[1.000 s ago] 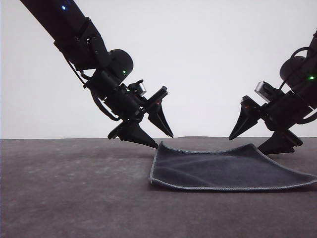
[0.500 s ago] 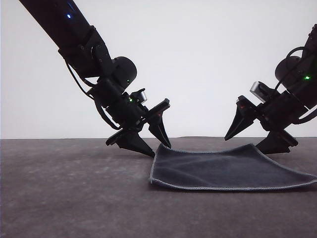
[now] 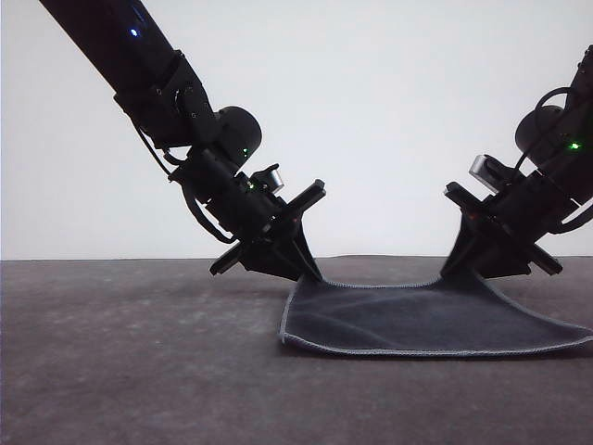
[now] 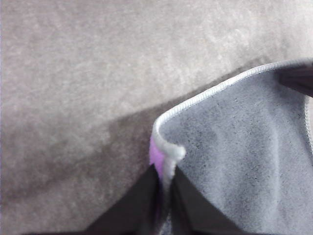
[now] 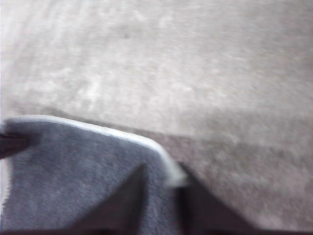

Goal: Fold clothes

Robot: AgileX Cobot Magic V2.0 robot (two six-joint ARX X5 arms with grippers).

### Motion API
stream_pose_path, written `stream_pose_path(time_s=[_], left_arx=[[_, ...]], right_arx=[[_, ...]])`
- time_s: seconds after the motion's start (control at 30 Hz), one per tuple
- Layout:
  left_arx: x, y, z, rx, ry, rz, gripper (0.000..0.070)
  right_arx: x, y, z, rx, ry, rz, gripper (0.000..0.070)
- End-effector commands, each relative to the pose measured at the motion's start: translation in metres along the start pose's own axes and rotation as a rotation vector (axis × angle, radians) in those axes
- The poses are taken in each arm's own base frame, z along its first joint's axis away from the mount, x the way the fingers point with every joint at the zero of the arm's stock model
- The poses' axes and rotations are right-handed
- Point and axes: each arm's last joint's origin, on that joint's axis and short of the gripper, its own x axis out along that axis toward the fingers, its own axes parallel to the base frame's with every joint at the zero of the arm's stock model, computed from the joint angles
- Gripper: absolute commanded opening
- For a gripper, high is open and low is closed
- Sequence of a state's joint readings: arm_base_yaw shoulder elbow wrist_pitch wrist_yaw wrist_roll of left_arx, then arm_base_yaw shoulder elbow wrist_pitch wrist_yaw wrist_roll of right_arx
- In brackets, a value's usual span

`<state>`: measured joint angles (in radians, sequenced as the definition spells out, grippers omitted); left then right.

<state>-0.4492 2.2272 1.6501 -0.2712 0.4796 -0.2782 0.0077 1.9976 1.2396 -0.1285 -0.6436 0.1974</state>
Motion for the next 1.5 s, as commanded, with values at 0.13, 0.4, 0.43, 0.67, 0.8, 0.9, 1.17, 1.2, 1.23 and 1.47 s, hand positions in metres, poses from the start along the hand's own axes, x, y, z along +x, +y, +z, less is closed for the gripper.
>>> stream_pose_path(time_s=[0.13,0.4,0.43,0.67,0.8,0.9,1.17,1.2,1.23,1.47], left_arx=[[0.010,0.002,0.000,0.018,0.006,-0.001,0.0000],[0.008,0.003,0.000,0.013,0.030,-0.044,0.0000],[0.007,0.004,0.000,0.009,0.035,-0.053,0.0000],[0.001,0.001,0.004,-0.009,0.086,-0.142,0.0000],[-0.008,-0.006,0.009,0.003,0.143,-0.176,0.0000],[-0.017,-0.012,0.014,0.030,0.193,-0.169,0.0000],[-0.037,-0.025,0.019,0.069,0.316,-0.162,0.0000],[-0.040,-0.026,0.019,0.072,0.332,-0.162,0.0000],[-0.042,-0.027,0.018,0.075,0.348,-0.162,0.0000],[-0.049,-0.029,0.008,0.073,0.459,-0.165,0.0000]], right_arx=[[0.003,-0.009,-0.001,-0.028,0.029,-0.028,0.0000],[-0.007,-0.020,-0.003,0.008,0.050,0.046,0.0000],[-0.009,-0.022,-0.003,0.018,0.053,0.064,0.0000],[-0.024,-0.032,-0.006,0.102,0.083,0.270,0.0000],[-0.031,-0.035,-0.009,0.151,0.108,0.381,0.0000],[-0.035,-0.036,-0.013,0.167,0.129,0.455,0.0000],[-0.040,-0.033,-0.030,0.216,0.217,0.480,0.0000],[-0.041,-0.032,-0.032,0.221,0.231,0.481,0.0000],[-0.041,-0.031,-0.034,0.222,0.242,0.483,0.0000],[-0.050,-0.025,-0.046,0.256,0.330,0.456,0.0000]])
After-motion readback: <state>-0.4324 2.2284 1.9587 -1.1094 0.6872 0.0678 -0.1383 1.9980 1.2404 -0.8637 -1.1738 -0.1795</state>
